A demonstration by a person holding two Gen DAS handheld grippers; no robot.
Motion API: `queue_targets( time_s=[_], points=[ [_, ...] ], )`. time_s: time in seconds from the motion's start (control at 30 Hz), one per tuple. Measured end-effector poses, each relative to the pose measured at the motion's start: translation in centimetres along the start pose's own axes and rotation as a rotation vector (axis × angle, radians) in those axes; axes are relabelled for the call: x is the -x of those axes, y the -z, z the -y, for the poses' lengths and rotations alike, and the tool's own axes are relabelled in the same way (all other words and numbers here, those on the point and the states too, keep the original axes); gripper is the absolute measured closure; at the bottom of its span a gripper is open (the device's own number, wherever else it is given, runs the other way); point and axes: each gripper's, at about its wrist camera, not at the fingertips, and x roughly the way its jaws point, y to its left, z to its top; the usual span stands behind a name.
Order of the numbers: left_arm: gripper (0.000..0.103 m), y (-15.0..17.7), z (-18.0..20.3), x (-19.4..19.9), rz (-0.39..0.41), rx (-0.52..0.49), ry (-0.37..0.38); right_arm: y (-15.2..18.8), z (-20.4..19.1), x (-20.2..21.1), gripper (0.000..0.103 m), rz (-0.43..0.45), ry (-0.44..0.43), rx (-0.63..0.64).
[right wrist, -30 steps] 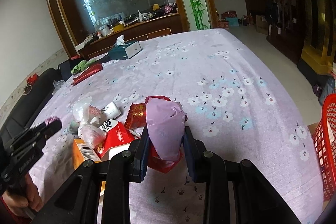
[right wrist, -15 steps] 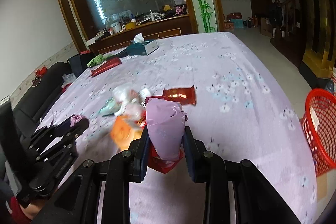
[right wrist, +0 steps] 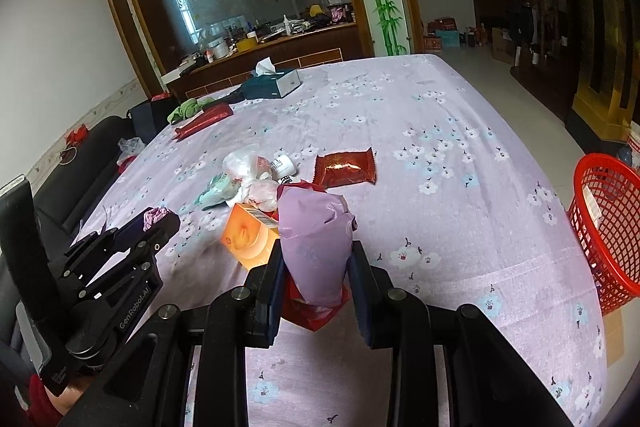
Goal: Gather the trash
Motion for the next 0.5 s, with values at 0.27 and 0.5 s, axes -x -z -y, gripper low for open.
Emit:
queue_targets(
  time_s=[0.27,0.5],
  points=[
    [0.079,0.0,0.04,0.2,0.003,0.0,0.004,0.07,-0.29,0.28,0.071,0.004,0.005,0.013],
    [0.079,0.01,0.08,0.34,0.003,-0.002,0.003,0.12,-0.35,0.38,0.071,0.004,0.006,0.01]
  ],
)
